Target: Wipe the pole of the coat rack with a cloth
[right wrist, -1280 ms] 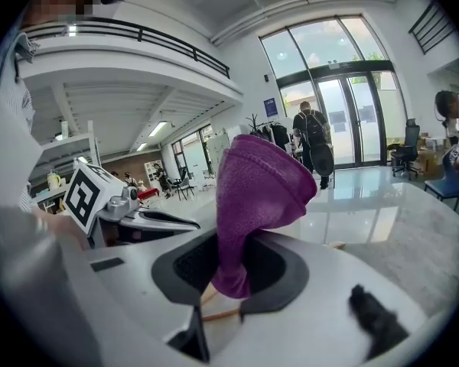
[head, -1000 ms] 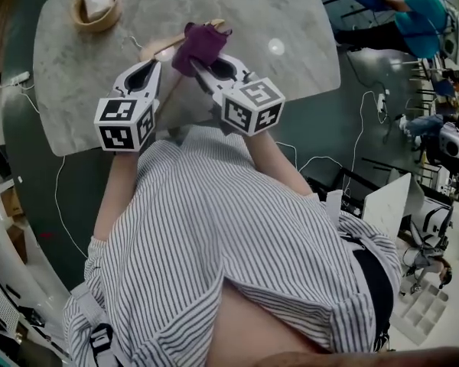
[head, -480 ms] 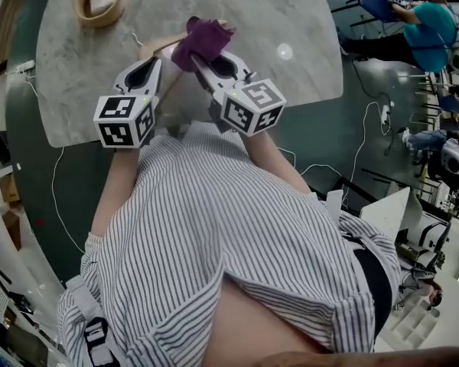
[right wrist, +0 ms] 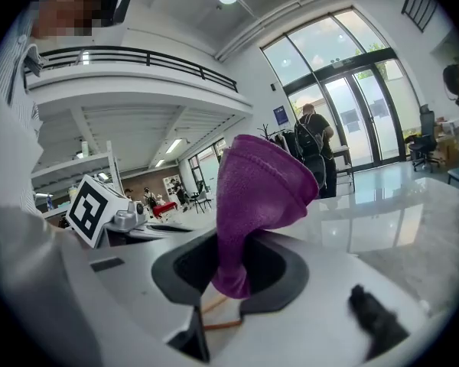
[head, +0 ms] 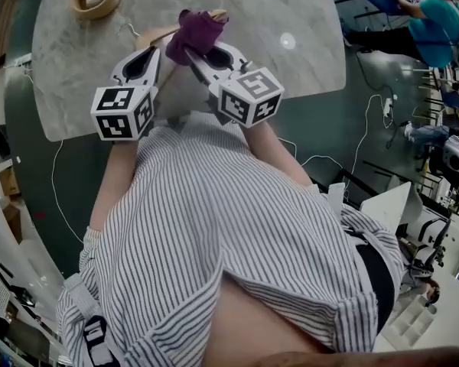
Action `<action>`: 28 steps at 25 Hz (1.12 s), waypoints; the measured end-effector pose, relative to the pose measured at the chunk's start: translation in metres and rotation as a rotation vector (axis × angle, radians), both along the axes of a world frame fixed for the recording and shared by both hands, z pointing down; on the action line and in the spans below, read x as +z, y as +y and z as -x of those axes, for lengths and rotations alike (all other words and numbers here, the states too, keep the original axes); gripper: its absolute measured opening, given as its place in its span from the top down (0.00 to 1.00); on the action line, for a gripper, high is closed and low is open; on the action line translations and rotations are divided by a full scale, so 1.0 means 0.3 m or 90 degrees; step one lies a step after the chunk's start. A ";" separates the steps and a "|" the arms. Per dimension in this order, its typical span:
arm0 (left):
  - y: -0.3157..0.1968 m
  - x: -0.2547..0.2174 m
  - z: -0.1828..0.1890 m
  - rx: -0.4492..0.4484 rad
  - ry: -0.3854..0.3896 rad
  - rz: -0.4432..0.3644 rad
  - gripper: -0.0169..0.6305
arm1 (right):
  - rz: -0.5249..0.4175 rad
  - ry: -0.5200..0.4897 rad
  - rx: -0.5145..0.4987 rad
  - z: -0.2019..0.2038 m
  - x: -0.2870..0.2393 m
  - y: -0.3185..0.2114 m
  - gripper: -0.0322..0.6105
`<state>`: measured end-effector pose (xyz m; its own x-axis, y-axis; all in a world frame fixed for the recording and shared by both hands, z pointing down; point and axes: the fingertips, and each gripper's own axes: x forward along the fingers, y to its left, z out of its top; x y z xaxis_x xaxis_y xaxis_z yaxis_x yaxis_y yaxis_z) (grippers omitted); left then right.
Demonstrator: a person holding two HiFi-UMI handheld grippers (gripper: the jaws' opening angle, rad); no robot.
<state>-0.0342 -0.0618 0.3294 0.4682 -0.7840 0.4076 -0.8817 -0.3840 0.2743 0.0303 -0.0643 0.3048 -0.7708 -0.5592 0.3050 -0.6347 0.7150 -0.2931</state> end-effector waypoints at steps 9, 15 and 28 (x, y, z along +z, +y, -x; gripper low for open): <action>-0.005 0.010 0.023 -0.012 0.005 0.007 0.93 | -0.001 0.012 0.000 -0.006 0.006 0.009 0.82; 0.017 0.015 -0.001 -0.001 0.003 0.010 0.93 | -0.002 0.017 0.002 -0.012 0.009 0.020 0.82; 0.070 0.015 -0.009 0.005 0.005 0.016 0.93 | 0.000 0.024 0.007 -0.016 0.016 0.054 0.82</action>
